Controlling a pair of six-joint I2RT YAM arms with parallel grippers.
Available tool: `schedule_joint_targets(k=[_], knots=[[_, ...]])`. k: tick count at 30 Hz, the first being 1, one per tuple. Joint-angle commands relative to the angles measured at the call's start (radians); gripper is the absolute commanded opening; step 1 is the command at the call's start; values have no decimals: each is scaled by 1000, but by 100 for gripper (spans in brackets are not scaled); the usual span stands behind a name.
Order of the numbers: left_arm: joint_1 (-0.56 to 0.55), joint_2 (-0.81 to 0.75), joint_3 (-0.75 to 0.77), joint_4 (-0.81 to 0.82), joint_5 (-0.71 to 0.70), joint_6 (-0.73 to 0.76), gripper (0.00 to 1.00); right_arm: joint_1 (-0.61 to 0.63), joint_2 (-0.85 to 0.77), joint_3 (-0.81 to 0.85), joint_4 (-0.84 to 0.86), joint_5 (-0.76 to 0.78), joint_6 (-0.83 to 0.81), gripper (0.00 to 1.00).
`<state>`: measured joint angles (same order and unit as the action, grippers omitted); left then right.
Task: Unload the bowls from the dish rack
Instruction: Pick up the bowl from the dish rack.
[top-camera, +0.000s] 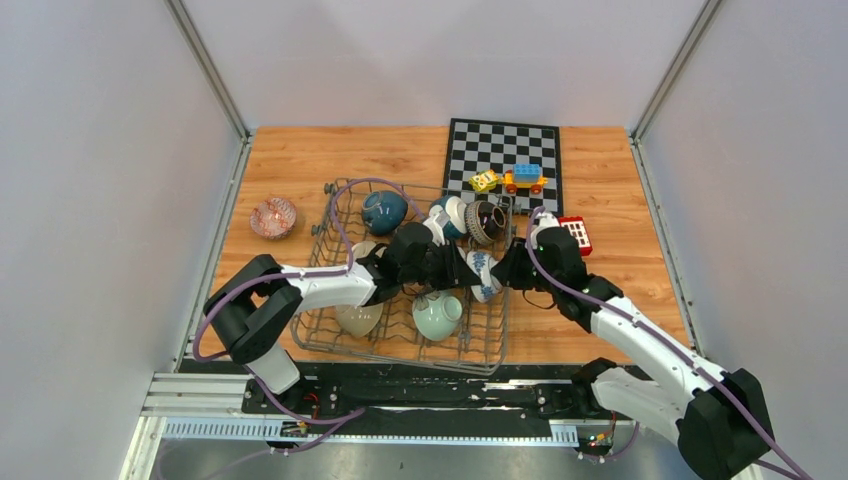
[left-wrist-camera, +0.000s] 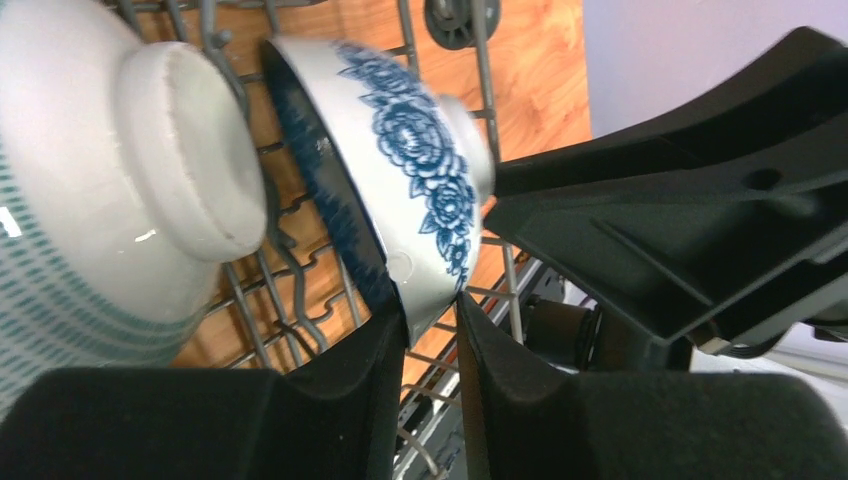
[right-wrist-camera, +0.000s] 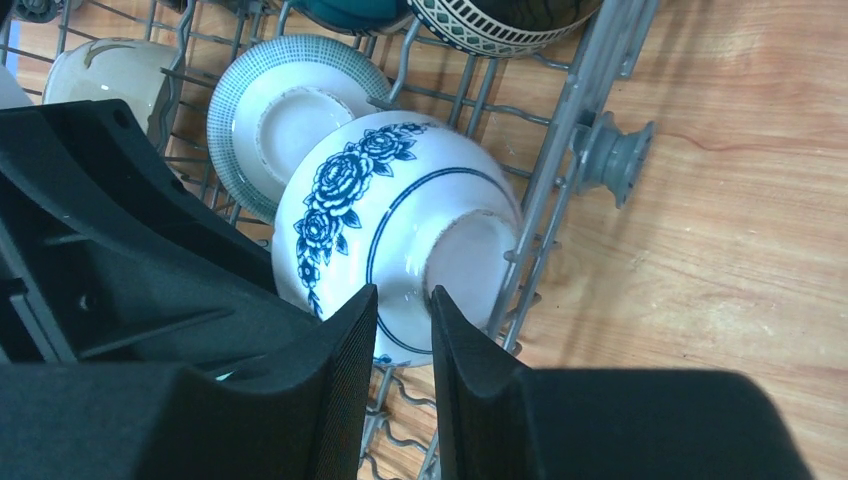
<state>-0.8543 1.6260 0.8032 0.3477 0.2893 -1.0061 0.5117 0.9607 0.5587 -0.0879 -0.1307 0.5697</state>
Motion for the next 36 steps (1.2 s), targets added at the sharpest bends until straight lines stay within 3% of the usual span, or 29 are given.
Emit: schedule_joint_targets(k=[1,7,12,20,36], knots=[[-27,-11,-13,213,20,-31,12,-2,-18,-17,12,-73,42,29],[-28,-5,-42,313,36,-56,9,-2,-16,-18,17,-88,55,29],[-27,-3,-58,369,43,-69,0,-1,-22,-16,18,-93,65,28],[-28,-13,-85,493,54,-96,0,-1,-33,-4,18,-98,79,30],[-28,-38,-108,519,50,-84,0,-3,-73,11,-28,-78,80,37]])
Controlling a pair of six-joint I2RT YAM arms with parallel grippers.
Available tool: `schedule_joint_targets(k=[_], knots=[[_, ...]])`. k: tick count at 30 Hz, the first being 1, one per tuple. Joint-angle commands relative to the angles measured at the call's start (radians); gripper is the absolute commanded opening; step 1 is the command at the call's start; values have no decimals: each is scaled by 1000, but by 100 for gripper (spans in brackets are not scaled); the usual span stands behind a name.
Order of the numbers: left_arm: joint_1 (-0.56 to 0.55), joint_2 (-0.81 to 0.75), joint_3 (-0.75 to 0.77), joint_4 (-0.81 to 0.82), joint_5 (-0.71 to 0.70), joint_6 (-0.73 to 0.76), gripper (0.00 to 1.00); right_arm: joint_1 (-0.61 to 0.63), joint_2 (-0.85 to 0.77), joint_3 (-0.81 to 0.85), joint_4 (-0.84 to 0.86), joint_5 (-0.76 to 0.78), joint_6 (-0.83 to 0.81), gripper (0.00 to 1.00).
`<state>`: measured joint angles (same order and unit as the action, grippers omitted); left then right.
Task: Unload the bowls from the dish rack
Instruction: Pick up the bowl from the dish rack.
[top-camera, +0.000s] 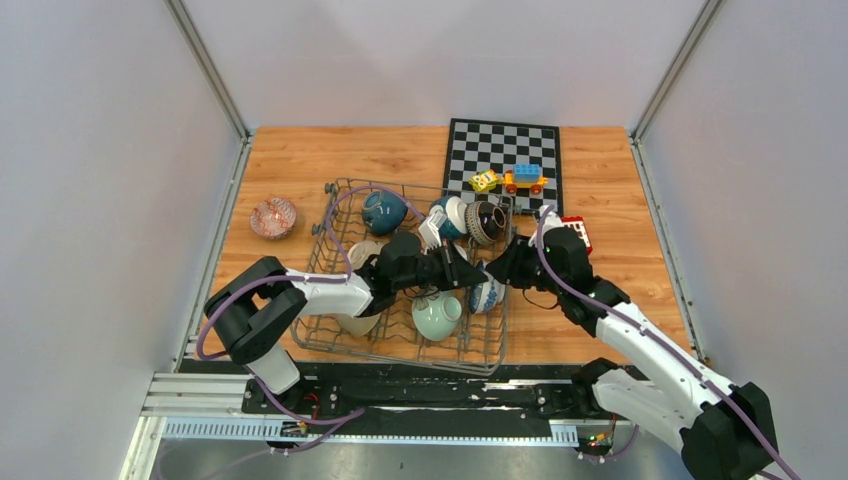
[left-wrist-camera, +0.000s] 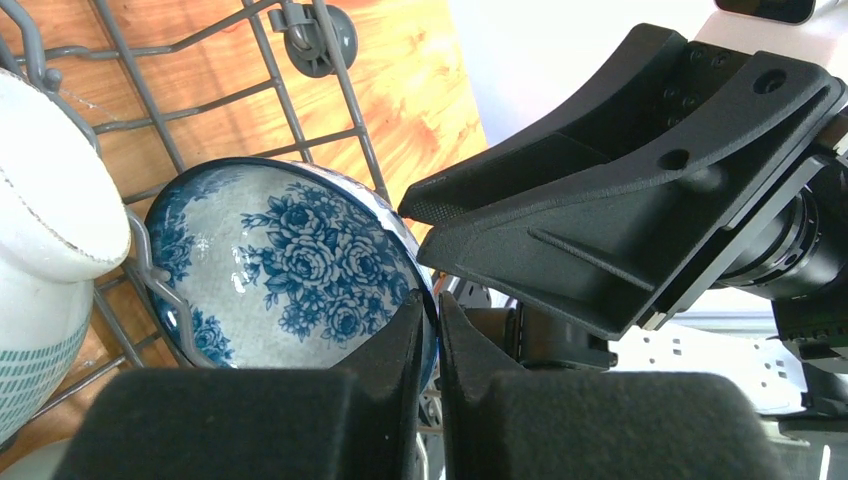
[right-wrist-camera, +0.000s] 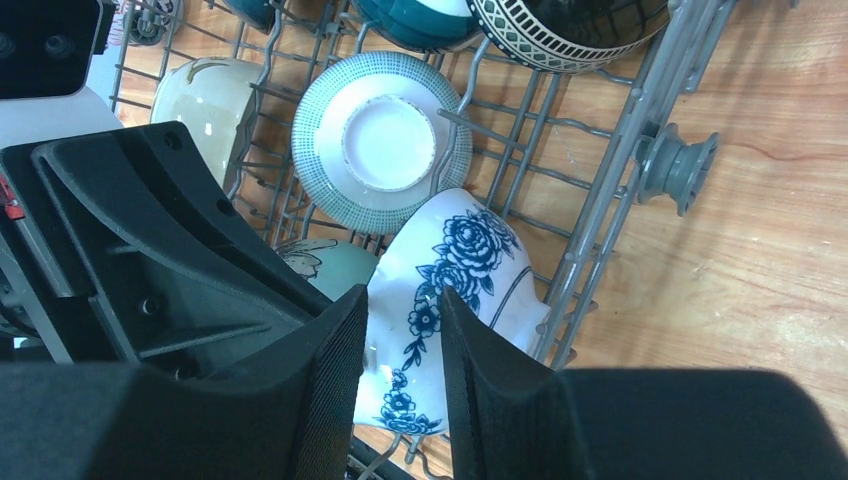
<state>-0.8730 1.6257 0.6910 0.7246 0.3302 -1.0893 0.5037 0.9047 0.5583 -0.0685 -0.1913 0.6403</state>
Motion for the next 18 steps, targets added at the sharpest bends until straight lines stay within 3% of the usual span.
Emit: schedule_joint_targets(k=[1,8,14,18], knots=[[-9,-40,6,135,9,1,0,2,-20,15,-54,-14,8,38],[-9,-36,1,112,14,12,0,-9,-29,43,-116,0,-4,41],[-9,-33,-14,119,20,12,0,-16,-63,14,-129,-5,22,51],[-9,-25,1,66,32,35,0,-16,-58,5,-127,-14,29,50]])
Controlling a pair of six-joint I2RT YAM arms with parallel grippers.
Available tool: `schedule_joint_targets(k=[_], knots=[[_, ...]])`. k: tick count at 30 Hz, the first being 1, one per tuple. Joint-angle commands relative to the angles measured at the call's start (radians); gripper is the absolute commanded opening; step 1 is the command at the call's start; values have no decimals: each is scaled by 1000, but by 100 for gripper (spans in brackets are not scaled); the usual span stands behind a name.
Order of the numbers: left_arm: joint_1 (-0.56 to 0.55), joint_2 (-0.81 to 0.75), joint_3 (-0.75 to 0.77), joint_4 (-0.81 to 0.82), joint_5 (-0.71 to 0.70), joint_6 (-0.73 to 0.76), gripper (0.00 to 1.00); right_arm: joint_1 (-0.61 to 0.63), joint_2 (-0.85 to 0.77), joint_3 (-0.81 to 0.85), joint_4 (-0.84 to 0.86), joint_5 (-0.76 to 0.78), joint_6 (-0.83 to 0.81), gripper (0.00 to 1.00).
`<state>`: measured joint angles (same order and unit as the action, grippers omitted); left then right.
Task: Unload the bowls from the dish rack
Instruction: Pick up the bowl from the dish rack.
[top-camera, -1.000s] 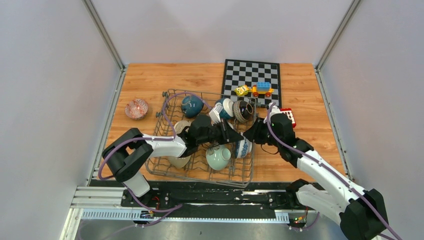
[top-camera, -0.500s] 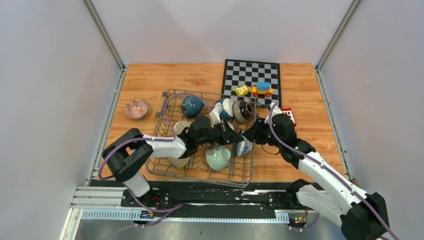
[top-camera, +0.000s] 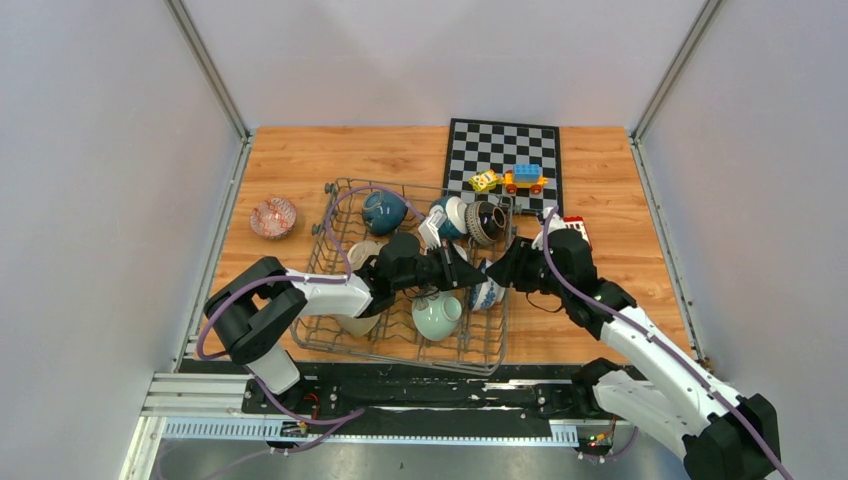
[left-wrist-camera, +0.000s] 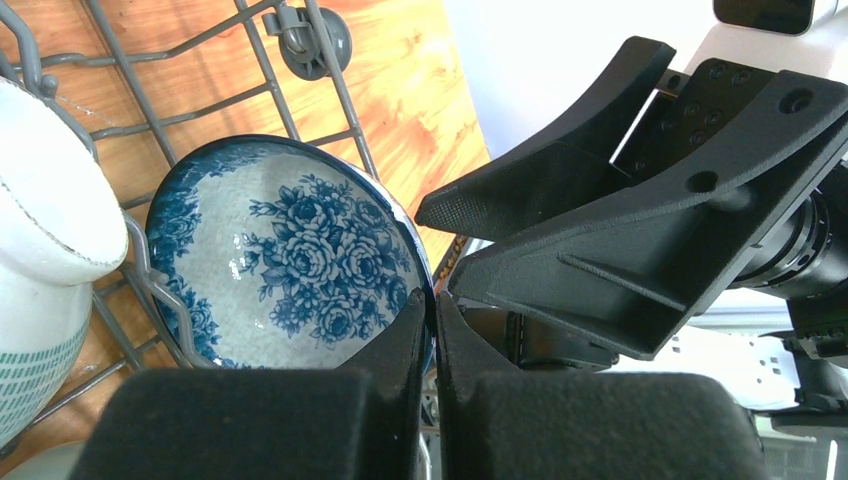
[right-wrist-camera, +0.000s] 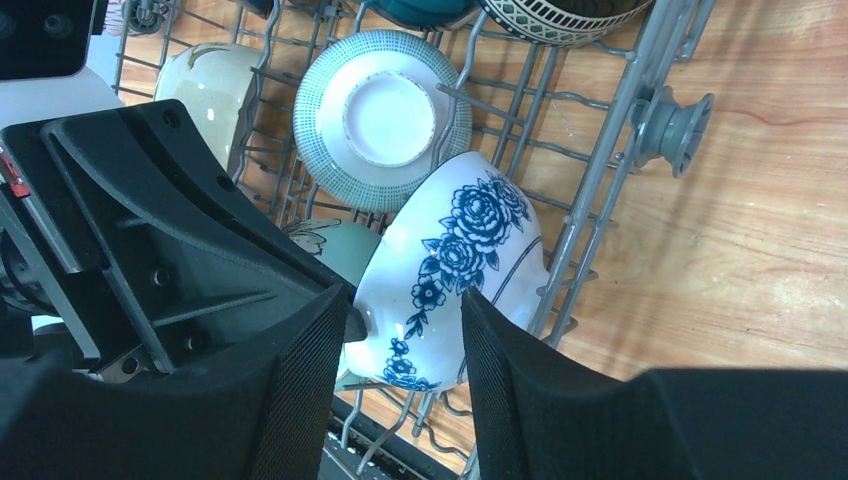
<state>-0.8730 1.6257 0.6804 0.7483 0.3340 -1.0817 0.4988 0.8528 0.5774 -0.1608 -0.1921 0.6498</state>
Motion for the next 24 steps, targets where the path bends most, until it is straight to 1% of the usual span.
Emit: schedule_joint_targets(k=[1,4,8,11,16,20,22,24], knots=[[-9,-25,11,37,29,30,0,-11,-4,-18,-33,-14,21,48],[-9,-26,9,22,35,42,3,-11,3,-28,-26,-17,31,42],[-10,-20,8,10,43,55,5,-11,14,-39,-15,-21,44,37],[-12,-10,10,10,52,58,9,-11,20,-40,-9,-24,52,33],[-16,5,18,11,62,57,18,-11,27,-44,-8,-28,57,28],[-21,15,31,4,66,60,30,-11,31,-46,-8,-36,60,25],[-23,19,36,0,66,64,33,-11,31,-46,-6,-38,60,25],[-25,24,43,-7,68,68,33,-11,30,-48,-6,-39,61,24]])
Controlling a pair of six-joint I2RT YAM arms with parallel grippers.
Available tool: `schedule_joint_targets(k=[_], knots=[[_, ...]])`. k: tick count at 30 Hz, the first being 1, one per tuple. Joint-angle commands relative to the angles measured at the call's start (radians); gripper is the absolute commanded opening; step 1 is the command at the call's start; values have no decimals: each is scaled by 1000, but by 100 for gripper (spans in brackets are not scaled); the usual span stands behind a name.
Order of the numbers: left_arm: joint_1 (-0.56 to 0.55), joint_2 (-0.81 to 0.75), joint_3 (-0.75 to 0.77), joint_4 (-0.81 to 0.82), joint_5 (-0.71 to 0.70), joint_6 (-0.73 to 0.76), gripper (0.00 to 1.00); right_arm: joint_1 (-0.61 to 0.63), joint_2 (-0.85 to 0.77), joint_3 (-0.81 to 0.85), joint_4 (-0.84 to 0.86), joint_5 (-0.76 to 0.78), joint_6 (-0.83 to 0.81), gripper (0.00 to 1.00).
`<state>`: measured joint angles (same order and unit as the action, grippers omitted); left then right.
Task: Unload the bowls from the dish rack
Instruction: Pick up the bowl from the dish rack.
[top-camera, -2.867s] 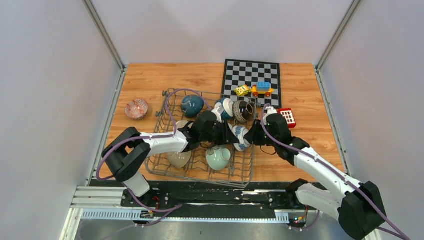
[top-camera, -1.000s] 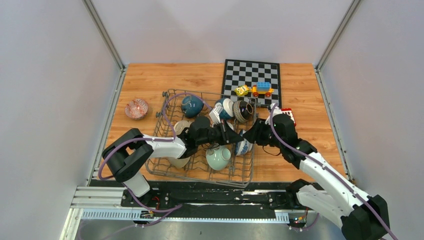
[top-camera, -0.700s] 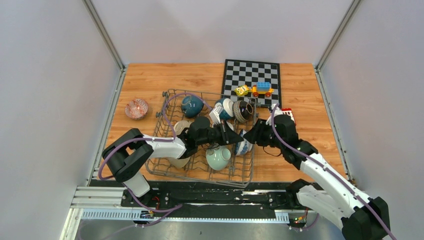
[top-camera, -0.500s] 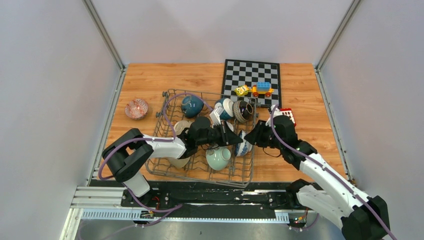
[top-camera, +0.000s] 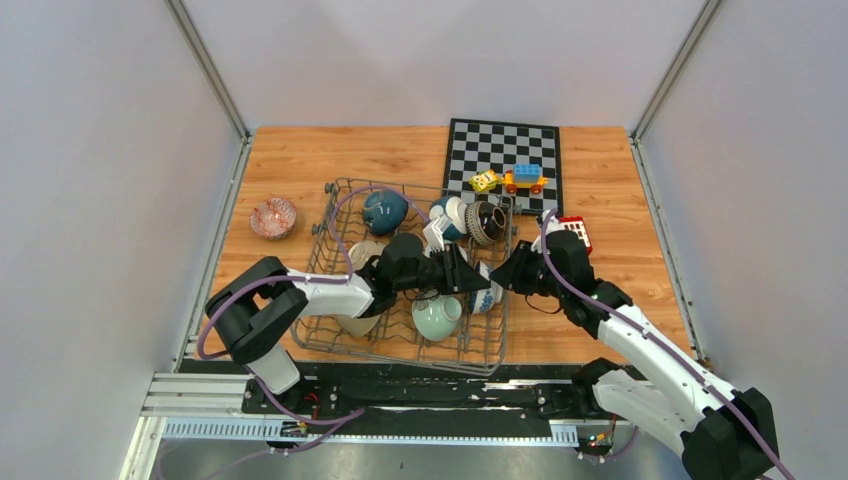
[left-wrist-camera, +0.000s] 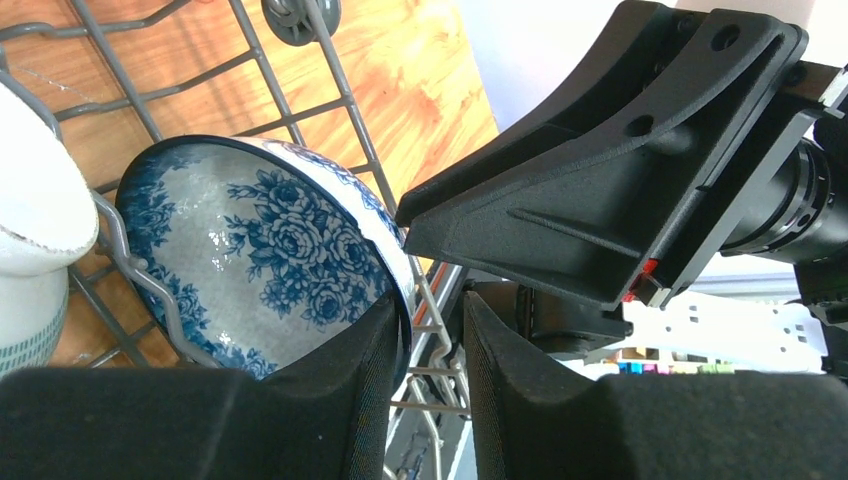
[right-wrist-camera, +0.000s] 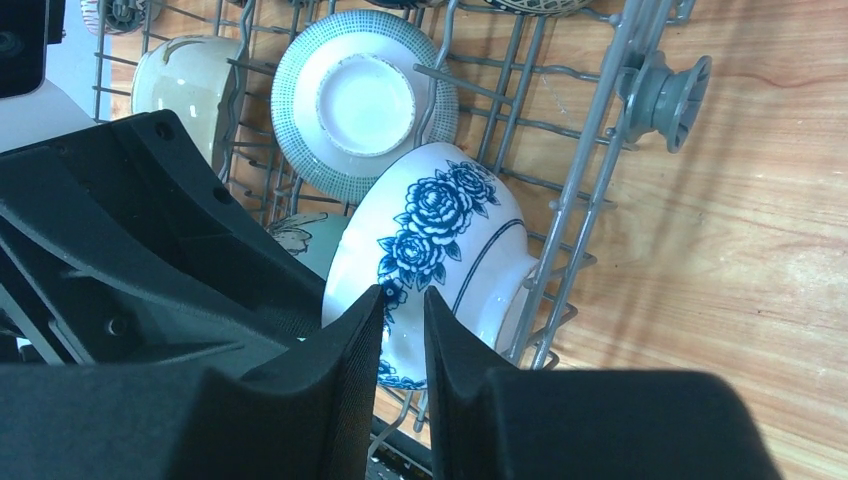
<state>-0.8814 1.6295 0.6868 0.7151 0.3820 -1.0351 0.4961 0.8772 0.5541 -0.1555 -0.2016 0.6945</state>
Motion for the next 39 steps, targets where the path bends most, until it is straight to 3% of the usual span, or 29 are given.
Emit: schedule_joint_targets(k=[1,7,11,15,19,22,32,39], knots=[[-17,23,40,23,22,23,32,-8,7,-24,-11,-30,18,24],[-26,36,51,21,26,30,17,-9,9,-25,-7,-34,20,24],[-28,36,45,33,24,29,0,-9,3,-24,-8,-34,19,23],[-28,26,42,52,27,21,0,-9,-23,1,-43,-17,5,28],[-28,12,53,54,32,20,0,-15,-57,68,-112,-8,-22,47],[-28,-4,67,46,32,27,0,-20,-82,122,-163,-3,-50,55],[-23,-74,125,-39,26,70,0,-29,-178,246,-240,-40,-96,61],[-7,-184,213,-189,34,163,0,-28,-278,372,-304,-44,-197,60]])
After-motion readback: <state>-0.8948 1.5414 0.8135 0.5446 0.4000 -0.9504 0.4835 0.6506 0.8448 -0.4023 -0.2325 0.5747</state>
